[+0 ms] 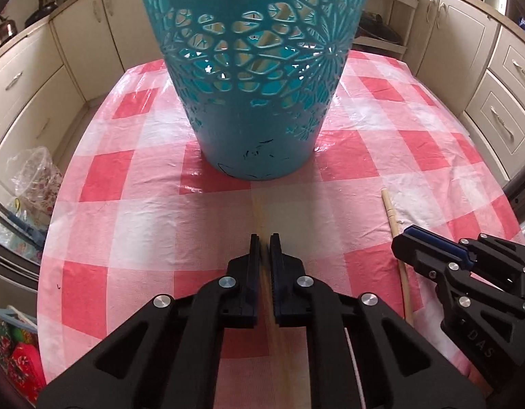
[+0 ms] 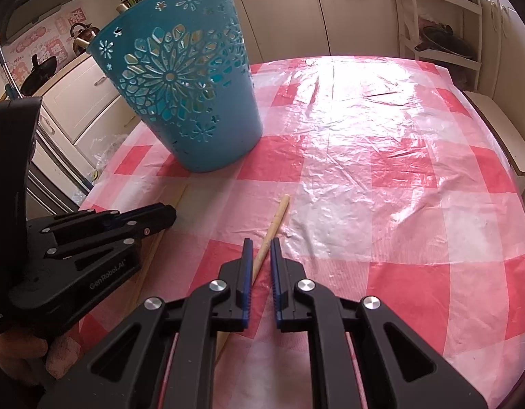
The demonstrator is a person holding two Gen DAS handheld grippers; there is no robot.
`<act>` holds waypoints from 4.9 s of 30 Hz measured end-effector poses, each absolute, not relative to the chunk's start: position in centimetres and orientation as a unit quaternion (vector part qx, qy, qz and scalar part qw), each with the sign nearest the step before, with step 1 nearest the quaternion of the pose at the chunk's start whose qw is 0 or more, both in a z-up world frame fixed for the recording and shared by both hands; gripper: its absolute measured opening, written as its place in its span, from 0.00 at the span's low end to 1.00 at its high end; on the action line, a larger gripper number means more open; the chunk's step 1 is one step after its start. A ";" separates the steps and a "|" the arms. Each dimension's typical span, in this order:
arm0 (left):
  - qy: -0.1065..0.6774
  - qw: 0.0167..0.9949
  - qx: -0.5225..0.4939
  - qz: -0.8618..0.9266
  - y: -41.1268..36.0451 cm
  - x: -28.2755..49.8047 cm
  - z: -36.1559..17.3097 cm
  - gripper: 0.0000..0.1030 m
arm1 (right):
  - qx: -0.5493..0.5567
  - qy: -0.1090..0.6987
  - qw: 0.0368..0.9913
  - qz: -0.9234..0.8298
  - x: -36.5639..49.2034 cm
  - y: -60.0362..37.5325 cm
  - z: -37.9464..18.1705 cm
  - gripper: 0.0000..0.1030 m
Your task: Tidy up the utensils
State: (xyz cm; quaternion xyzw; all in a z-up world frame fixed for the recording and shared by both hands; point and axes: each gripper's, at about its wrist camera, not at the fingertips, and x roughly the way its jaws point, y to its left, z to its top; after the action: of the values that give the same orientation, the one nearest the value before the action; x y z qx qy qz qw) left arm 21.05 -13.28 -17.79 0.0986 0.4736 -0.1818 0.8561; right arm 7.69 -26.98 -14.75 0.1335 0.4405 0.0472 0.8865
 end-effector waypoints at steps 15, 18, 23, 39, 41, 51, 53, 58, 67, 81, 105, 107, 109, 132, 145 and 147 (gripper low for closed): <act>0.332 0.915 -0.071 -0.217 -4.4 18.7 -5.3 0.05 | 0.146 0.440 0.885 0.050 7.7 -27.9 -14.8 0.12; 0.281 0.929 -0.089 -0.225 -3.9 19.9 -0.9 0.05 | 0.146 0.438 0.885 0.053 7.6 -27.8 -14.7 0.17; 0.219 0.945 -0.098 -0.222 -6.1 23.7 3.5 0.05 | 0.149 0.438 0.885 0.057 7.7 -27.7 -14.7 0.19; 0.159 0.967 -0.120 -0.161 -11.8 31.5 2.0 0.05 | 0.174 0.434 0.880 0.077 7.9 -28.3 -14.7 0.25; 0.164 0.967 -0.107 -0.164 -12.4 31.3 1.0 0.05 | 0.177 0.434 0.880 0.079 7.9 -28.3 -14.7 0.25; 0.206 0.967 -0.025 -0.149 -13.2 29.1 -2.8 0.06 | 0.183 0.434 0.878 0.083 8.0 -28.7 -14.7 0.25; 0.212 0.966 -0.023 -0.148 -12.4 28.2 -3.0 0.14 | 0.182 0.434 0.878 0.083 8.0 -28.8 -14.7 0.25; 0.191 0.975 -0.026 -0.108 -8.2 24.3 -2.3 0.61 | 0.184 0.433 0.878 0.083 7.8 -29.0 -14.7 0.25; 0.284 0.956 -0.072 -0.014 1.1 21.5 -10.4 0.89 | 0.117 0.441 0.889 0.050 7.4 -27.0 -14.3 0.25; 0.359 0.932 -0.004 -0.052 -1.1 22.4 -16.1 0.90 | 0.013 0.483 0.875 0.034 8.4 -25.4 -14.0 0.07; 0.357 0.929 0.072 -0.064 -4.1 21.9 -16.1 0.90 | 0.104 0.441 0.890 0.062 6.2 -26.1 -12.7 0.05; 0.361 0.927 0.074 -0.066 -4.1 22.1 -16.2 0.90 | 0.150 0.409 0.896 0.088 5.5 -26.9 -10.7 0.05; 0.366 0.925 0.076 -0.066 -4.2 22.3 -16.3 0.90 | 0.178 0.376 0.903 0.108 5.3 -27.4 -8.3 0.05; 0.370 0.923 0.068 -0.077 -4.0 22.4 -16.4 0.90 | 0.157 0.143 0.977 0.037 21.9 -23.3 2.7 0.06; 0.384 0.918 0.060 -0.082 -3.8 22.9 -16.5 0.93 | 0.134 0.190 0.971 0.061 15.5 -23.9 2.3 0.41; 0.405 0.908 0.055 -0.092 -3.6 23.3 -16.6 0.93 | 0.139 0.216 0.965 0.043 12.9 -24.7 1.8 0.63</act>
State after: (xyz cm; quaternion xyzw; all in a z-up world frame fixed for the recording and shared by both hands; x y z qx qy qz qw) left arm 23.30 -3.58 -16.63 0.0545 0.4053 -0.0917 0.9079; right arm 12.86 -24.66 1.78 0.1394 0.2158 0.0433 0.9655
